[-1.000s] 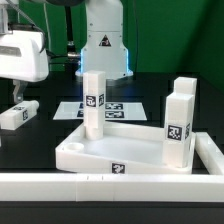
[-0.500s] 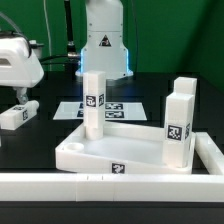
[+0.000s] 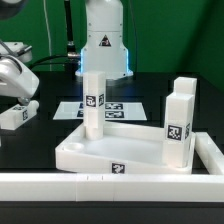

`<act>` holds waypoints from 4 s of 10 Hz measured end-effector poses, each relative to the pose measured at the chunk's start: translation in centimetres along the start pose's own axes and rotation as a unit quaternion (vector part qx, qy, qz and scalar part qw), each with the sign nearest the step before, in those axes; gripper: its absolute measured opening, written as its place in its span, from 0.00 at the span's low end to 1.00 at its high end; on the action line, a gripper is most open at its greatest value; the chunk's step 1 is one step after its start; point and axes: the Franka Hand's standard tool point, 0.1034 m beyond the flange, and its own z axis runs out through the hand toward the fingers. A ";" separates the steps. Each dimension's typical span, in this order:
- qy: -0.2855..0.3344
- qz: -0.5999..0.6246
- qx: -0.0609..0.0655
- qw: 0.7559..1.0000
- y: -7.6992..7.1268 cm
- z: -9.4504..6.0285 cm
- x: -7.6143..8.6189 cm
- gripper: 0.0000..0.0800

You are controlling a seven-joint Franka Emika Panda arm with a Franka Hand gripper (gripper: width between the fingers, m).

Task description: Assemble desk

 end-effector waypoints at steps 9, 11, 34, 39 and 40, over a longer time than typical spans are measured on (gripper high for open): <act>-0.051 -0.056 -0.085 0.993 0.9 0.4 1.7 0.81; -0.052 -0.058 -0.090 0.993 0.9 0.9 1.9 0.81; -0.103 -0.020 -0.083 0.991 -1.6 -2.9 0.2 0.36; -0.074 -0.009 -0.090 0.993 -2.9 -4.2 0.6 0.36; -0.044 -0.014 -0.095 0.994 -4.2 -5.5 0.7 0.36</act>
Offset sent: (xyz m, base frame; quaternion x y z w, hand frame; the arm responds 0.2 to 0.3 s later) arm 0.0126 0.0019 0.0061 -0.1138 -0.0478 -0.1208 0.9850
